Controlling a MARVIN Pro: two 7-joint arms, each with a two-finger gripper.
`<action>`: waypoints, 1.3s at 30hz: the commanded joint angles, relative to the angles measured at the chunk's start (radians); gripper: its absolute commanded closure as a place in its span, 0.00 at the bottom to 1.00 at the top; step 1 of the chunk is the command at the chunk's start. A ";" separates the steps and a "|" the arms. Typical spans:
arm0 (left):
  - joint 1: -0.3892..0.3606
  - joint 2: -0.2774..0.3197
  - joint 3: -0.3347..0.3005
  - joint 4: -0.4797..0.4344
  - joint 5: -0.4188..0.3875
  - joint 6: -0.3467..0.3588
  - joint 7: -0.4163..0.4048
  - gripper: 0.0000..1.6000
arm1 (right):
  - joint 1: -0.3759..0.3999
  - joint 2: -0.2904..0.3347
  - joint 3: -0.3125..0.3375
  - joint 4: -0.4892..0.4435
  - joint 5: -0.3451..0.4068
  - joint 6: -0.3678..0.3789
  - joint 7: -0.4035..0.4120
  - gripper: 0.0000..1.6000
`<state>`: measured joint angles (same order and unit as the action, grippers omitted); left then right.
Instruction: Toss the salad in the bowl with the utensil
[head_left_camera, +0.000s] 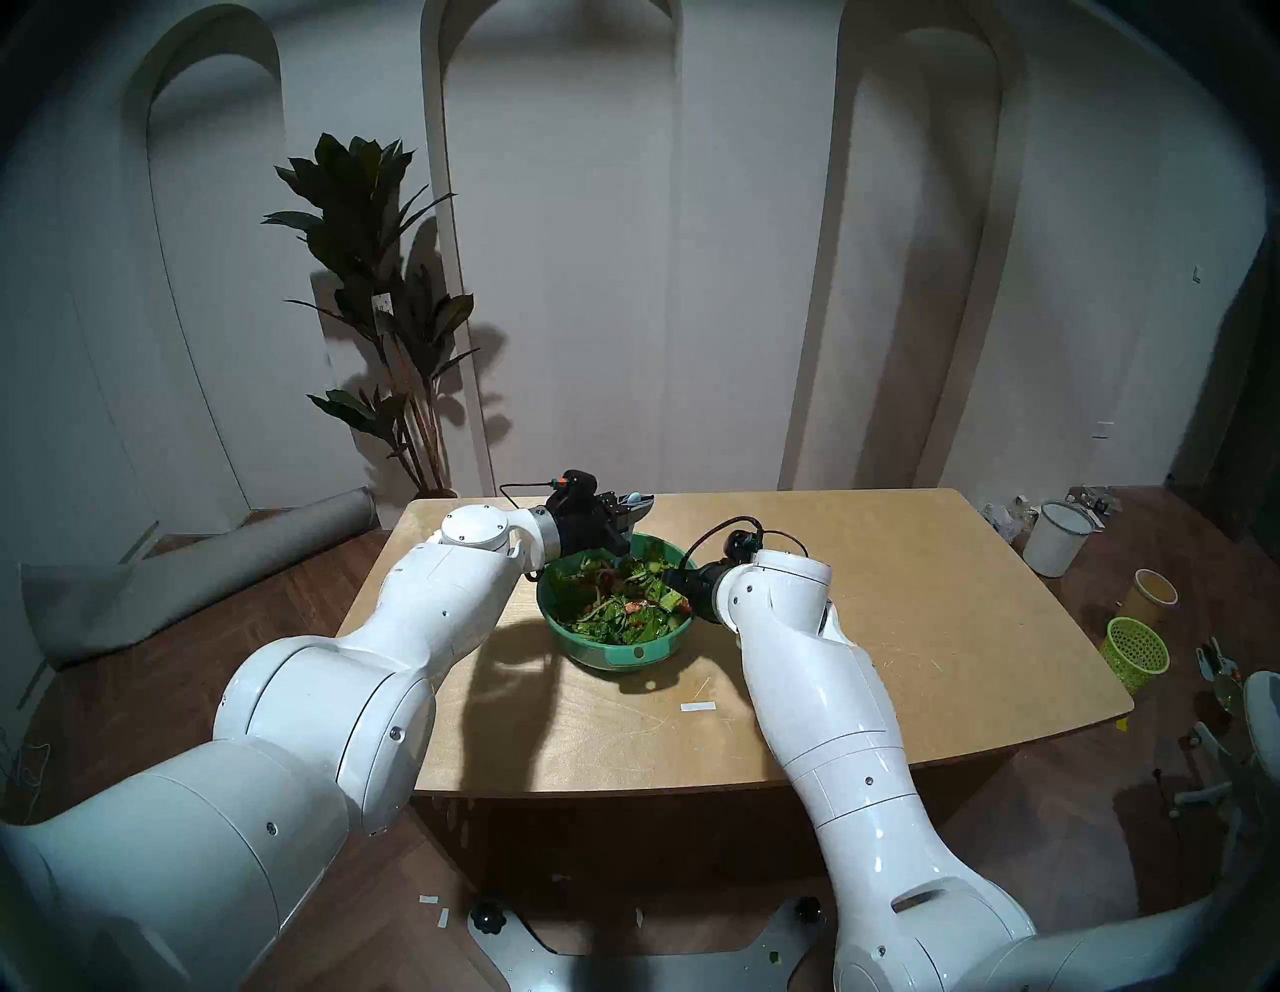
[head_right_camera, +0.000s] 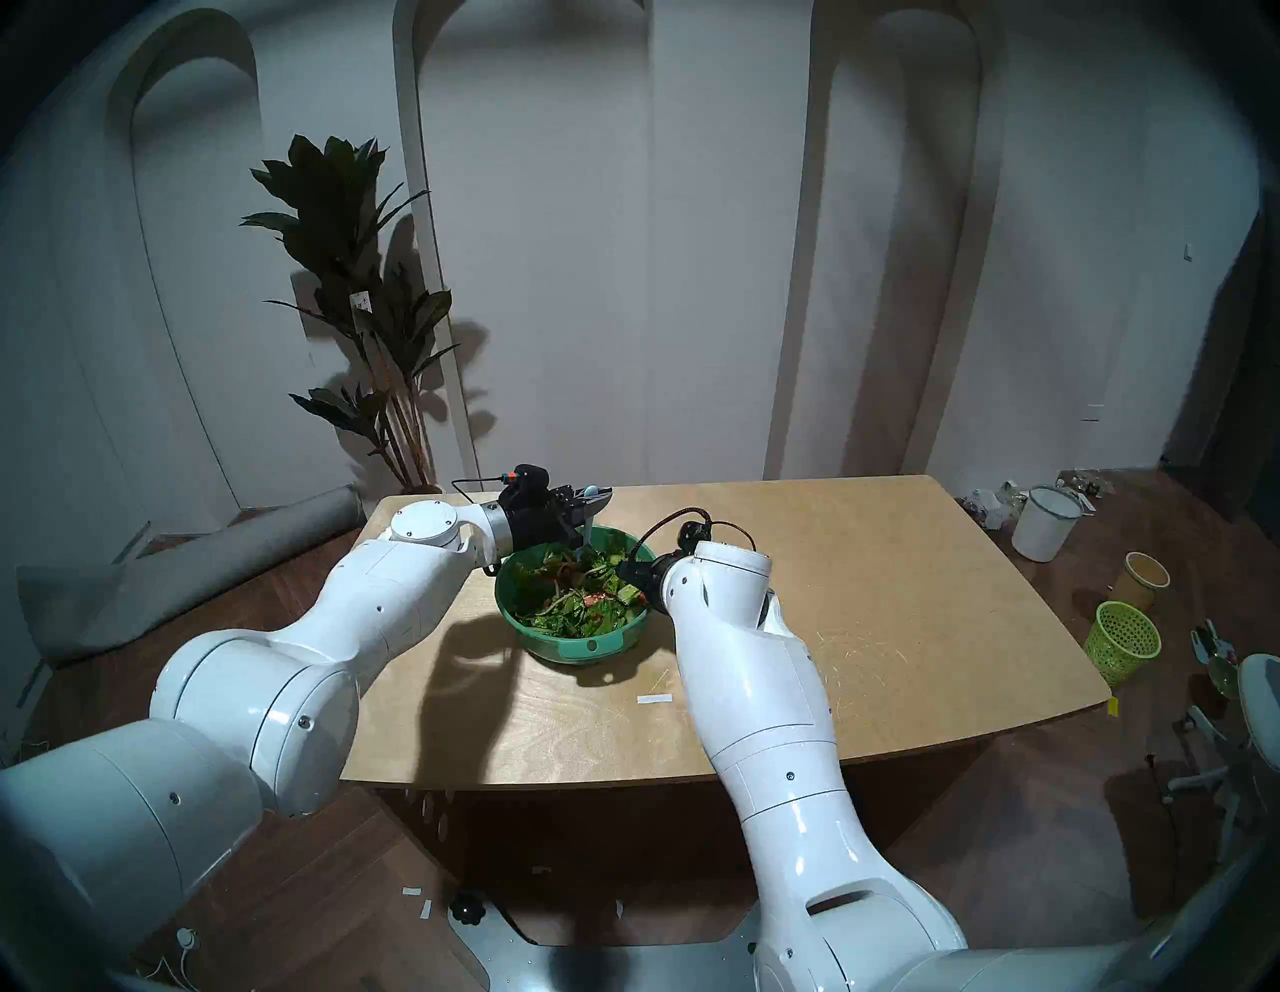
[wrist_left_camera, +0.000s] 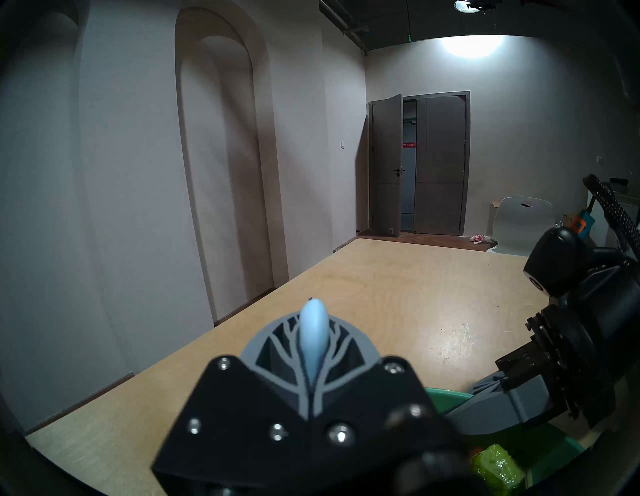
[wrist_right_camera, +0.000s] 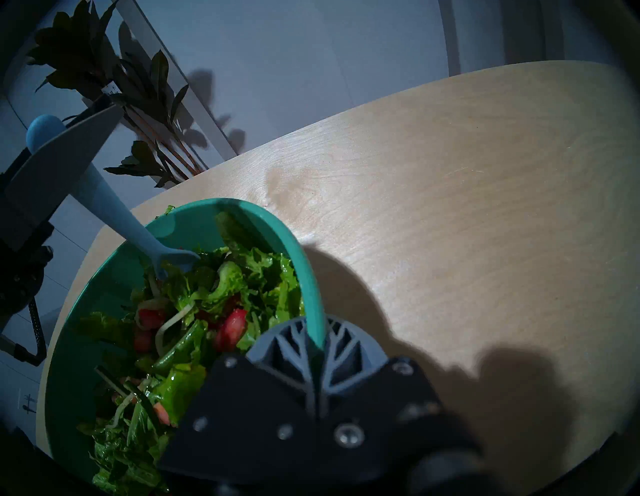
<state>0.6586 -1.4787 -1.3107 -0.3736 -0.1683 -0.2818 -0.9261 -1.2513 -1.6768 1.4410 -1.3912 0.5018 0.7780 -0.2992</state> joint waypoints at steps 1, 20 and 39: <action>-0.068 0.003 0.002 0.073 -0.001 -0.037 -0.048 1.00 | 0.010 -0.005 0.000 -0.020 0.002 -0.002 0.001 1.00; -0.106 0.036 -0.014 0.233 -0.039 -0.050 -0.237 1.00 | 0.008 -0.006 0.001 -0.025 0.003 0.001 -0.001 1.00; -0.056 0.079 -0.007 0.251 -0.059 -0.003 -0.389 1.00 | 0.009 -0.006 0.001 -0.023 0.003 0.000 0.000 1.00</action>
<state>0.5732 -1.4157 -1.3257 -0.1324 -0.2324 -0.2997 -1.2639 -1.2520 -1.6772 1.4411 -1.3926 0.5022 0.7784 -0.2995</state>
